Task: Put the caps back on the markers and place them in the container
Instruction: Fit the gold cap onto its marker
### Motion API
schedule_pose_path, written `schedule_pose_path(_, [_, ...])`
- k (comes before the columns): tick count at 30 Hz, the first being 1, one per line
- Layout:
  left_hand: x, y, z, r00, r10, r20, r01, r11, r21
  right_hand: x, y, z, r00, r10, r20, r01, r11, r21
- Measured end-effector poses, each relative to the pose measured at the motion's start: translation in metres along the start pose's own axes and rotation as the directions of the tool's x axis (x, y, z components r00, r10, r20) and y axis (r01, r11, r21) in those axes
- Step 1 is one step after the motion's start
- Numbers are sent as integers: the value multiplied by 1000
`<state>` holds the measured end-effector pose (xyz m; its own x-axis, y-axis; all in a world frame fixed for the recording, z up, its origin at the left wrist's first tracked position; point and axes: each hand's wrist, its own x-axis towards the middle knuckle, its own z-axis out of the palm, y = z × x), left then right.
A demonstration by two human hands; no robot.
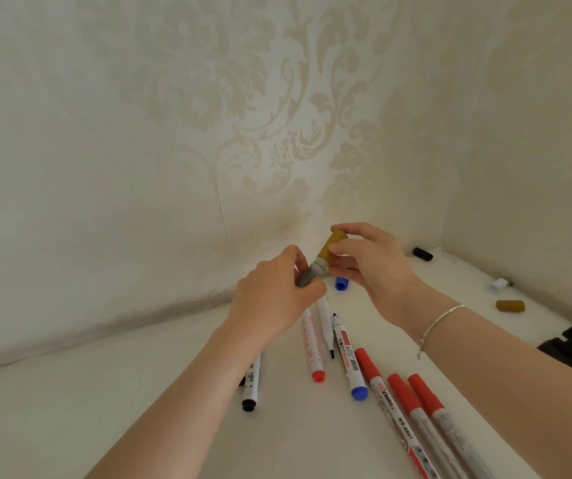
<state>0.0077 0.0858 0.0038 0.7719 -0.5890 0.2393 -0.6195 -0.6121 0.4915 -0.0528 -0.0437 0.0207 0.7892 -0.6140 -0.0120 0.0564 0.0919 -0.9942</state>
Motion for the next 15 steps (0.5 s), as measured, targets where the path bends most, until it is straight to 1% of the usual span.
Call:
schedule_pose_path(2, [-1, 0, 2, 1000, 24, 11, -24, 1000, -19, 0, 0, 1, 1000, -23, -3, 23, 999, -48])
schedule_pose_path(6, [-4, 1, 6, 992, 120, 30, -118, 992, -54, 0, -2, 1, 996, -86, -39, 80, 987, -139])
schedule_pose_path(10, [-9, 7, 11, 993, 118, 1, -117, 982, -148, -5, -6, 2, 992, -127, -23, 121, 976, -179])
schedule_pose_path(13, [-9, 11, 14, 993, 113, -26, -116, 976, -182, -7, -4, 2, 986, -162, -40, 149, 965, -217])
schedule_pose_path(15, [-9, 10, 16, 992, 121, -21, -123, 974, -188, -9, 0, 0, 981, -189, -45, 170, 947, -271])
